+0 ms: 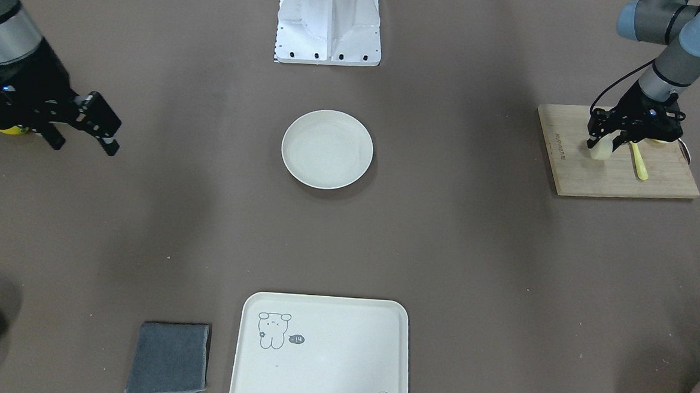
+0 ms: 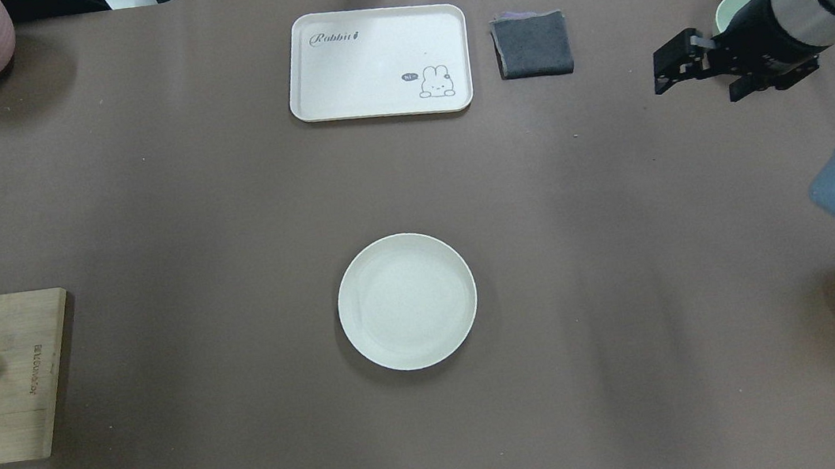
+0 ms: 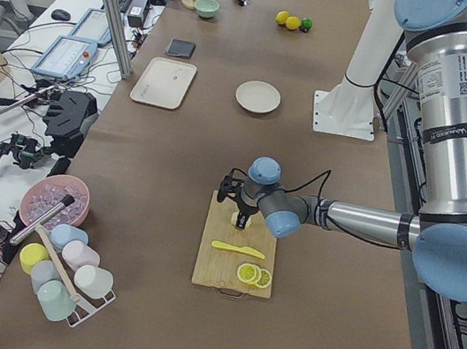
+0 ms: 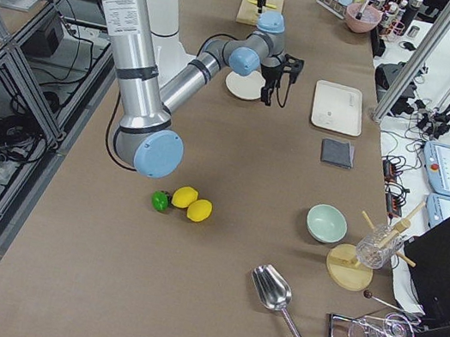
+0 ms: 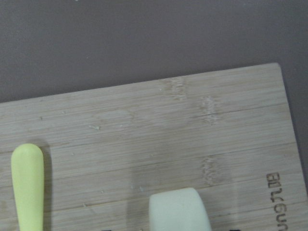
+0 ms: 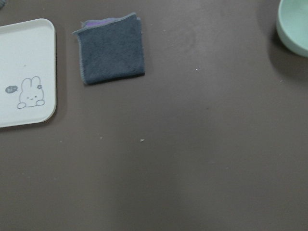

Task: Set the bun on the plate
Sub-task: 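Withdraw the right arm while the left arm moves toward the cutting board, then grasp the pale yellow bun on the cutting board with the left gripper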

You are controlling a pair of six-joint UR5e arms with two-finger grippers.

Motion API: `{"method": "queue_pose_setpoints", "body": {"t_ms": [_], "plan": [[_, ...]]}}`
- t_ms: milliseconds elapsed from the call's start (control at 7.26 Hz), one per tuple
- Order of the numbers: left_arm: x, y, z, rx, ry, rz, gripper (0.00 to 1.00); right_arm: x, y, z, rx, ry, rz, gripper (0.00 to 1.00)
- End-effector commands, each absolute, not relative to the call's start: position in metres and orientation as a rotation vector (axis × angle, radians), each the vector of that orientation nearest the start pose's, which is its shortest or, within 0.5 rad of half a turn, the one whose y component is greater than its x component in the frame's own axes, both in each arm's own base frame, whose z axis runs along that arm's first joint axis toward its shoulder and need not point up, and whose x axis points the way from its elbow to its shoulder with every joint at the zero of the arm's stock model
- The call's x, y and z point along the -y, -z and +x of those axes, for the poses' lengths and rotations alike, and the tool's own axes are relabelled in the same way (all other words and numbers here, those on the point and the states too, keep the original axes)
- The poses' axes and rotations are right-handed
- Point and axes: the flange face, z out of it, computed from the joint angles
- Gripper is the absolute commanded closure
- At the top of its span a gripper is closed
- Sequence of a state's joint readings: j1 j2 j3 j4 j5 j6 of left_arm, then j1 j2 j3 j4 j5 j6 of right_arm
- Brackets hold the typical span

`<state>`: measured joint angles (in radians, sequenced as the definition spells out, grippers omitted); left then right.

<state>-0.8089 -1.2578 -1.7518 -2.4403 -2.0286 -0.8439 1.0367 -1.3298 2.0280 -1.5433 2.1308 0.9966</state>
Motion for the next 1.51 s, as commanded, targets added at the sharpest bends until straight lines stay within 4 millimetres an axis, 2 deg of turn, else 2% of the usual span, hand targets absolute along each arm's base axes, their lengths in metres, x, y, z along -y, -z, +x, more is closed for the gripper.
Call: {"method": "queue_pose_setpoints", "body": {"t_ms": [0, 138, 275, 413, 551, 688, 826, 964, 1239, 1377], "plan": [[0.349, -0.602, 0.210, -0.854, -0.097, 0.207, 0.93, 0.513, -0.381, -0.113, 0.851, -0.143, 0.152, 0.00], [0.351, -0.575, 0.212, -0.889, -0.106, 0.234, 0.93, 0.510, -0.409, -0.075, 0.833, -0.084, 0.161, 0.00], [0.360, -0.548, 0.224, -0.940, -0.129, 0.241, 0.93, 0.500, -0.437, -0.038, 0.819, -0.045, 0.161, 0.00], [0.380, -0.518, 0.243, -0.995, -0.098, 0.226, 0.93, 0.484, -0.472, -0.001, 0.803, -0.032, 0.157, 0.00], [0.409, -0.474, 0.272, -1.039, -0.033, 0.213, 0.93, 0.471, -0.509, 0.029, 0.816, -0.004, 0.149, 0.00], [0.429, -0.429, 0.296, -1.074, -0.023, 0.221, 0.92, 0.459, -0.540, 0.049, 0.807, 0.008, 0.140, 0.00], [0.426, -0.392, 0.335, -1.132, -0.005, 0.184, 0.92, 0.442, -0.564, 0.059, 0.801, 0.027, 0.127, 0.00], [0.408, -0.347, 0.391, -1.197, -0.005, 0.138, 0.92, 0.427, -0.576, 0.065, 0.800, 0.031, 0.118, 0.00], [0.381, -0.285, 0.498, -1.224, 0.055, 0.146, 0.91, 0.404, -0.598, 0.066, 0.824, 0.013, 0.075, 0.00], [0.371, -0.249, 0.529, -1.205, 0.066, 0.146, 0.91, 0.400, -0.602, 0.067, 0.820, 0.010, 0.069, 0.00]]}}
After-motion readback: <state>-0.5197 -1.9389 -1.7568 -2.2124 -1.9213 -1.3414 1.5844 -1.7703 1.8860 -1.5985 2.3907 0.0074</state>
